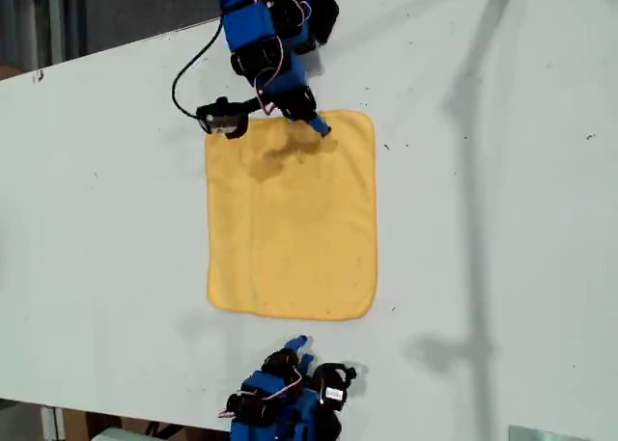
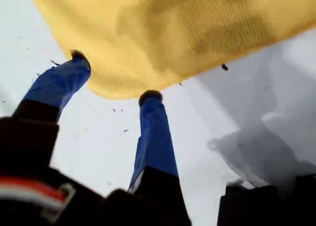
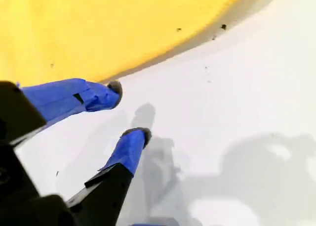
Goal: Grasp corners of a square towel and fold twice.
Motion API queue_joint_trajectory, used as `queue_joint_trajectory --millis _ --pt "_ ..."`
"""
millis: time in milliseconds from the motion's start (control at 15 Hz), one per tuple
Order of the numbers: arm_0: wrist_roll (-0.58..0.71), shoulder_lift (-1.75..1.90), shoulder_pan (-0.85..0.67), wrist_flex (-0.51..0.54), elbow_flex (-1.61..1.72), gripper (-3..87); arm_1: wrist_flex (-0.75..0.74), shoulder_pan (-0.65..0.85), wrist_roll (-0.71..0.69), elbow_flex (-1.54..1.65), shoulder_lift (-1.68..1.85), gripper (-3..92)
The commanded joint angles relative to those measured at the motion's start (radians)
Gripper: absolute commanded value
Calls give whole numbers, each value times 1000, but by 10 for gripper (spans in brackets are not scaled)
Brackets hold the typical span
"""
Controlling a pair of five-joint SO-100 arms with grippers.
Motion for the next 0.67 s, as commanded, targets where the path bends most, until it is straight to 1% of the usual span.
queue_joint_trajectory --millis 0,67,133,267,467,533,600 --pt "-57 -314 87 -98 -123 157 28 -133 140 -71 -193 269" --pt "-78 -318 101 -123 -110 157 12 -190 173 -107 -287 279" --pt "-83 -322 103 -135 -101 154 11 -215 186 -161 -368 282" --pt "-74 -331 107 -176 -87 154 0 -230 178 -273 -508 286" --pt "-81 -356 123 -212 -86 153 -15 -252 167 -413 -653 292" --pt "-77 -367 124 -230 -86 151 -20 -252 166 -434 -684 258" --pt "-74 -385 129 -247 -89 148 -35 -256 173 -439 -709 173"
